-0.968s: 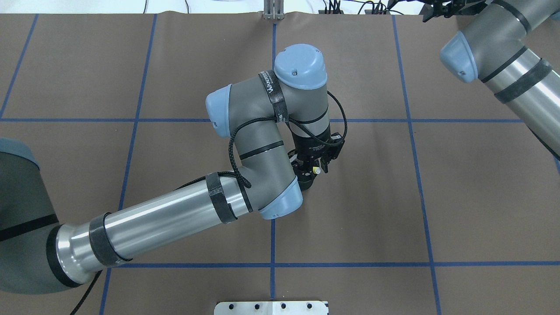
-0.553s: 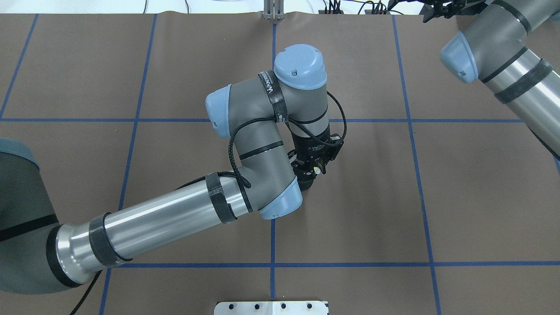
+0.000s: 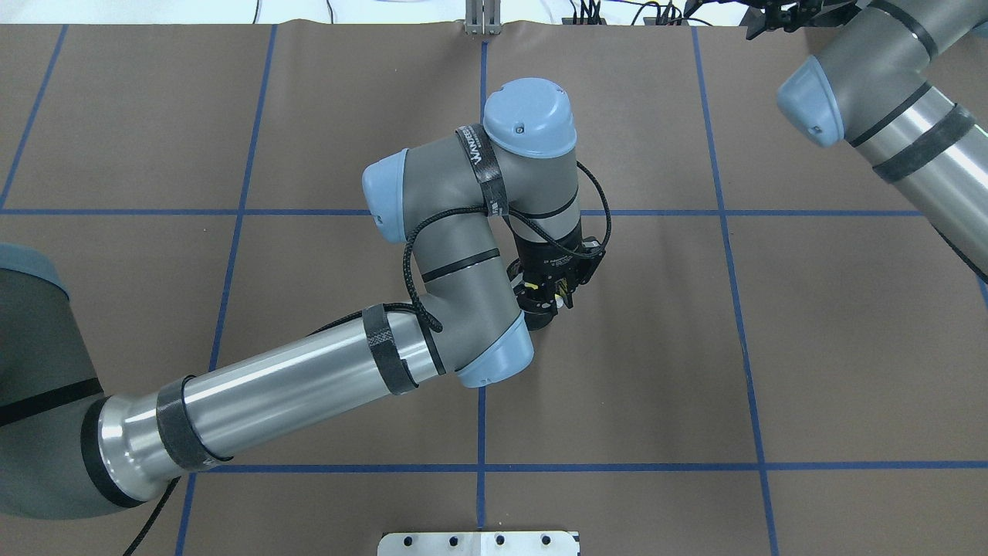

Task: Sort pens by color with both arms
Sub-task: 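Lower the left gripper into the cup and grasp the yellow marker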

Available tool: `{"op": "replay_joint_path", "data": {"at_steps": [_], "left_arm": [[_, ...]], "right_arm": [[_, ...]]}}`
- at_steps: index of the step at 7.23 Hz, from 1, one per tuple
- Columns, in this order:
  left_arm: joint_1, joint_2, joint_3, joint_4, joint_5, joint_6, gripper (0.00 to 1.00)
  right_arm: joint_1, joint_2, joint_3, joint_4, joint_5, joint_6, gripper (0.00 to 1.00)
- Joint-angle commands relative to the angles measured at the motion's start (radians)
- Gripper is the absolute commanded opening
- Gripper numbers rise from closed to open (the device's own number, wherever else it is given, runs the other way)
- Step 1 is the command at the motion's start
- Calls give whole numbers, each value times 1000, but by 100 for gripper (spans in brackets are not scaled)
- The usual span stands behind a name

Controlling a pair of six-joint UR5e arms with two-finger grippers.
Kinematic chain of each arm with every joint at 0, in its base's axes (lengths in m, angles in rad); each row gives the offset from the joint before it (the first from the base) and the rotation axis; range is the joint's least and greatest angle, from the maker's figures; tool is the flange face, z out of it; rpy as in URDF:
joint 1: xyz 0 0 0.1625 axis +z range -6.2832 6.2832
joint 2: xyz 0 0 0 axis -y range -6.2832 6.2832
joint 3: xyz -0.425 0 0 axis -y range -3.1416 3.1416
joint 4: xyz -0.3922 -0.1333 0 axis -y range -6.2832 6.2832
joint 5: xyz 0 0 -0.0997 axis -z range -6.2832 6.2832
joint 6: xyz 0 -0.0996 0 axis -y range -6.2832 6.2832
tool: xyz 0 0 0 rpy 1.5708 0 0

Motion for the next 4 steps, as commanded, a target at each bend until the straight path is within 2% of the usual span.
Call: {"op": "replay_joint_path", "data": {"at_steps": [1,4], "left_arm": [[-3,1,-55,73,0,2,0],[-3,3,-180,216,0,2,0]], "right_arm": [[0,2,1,0,0,-1,100],[2,3,2,0,2,-3,100]]}}
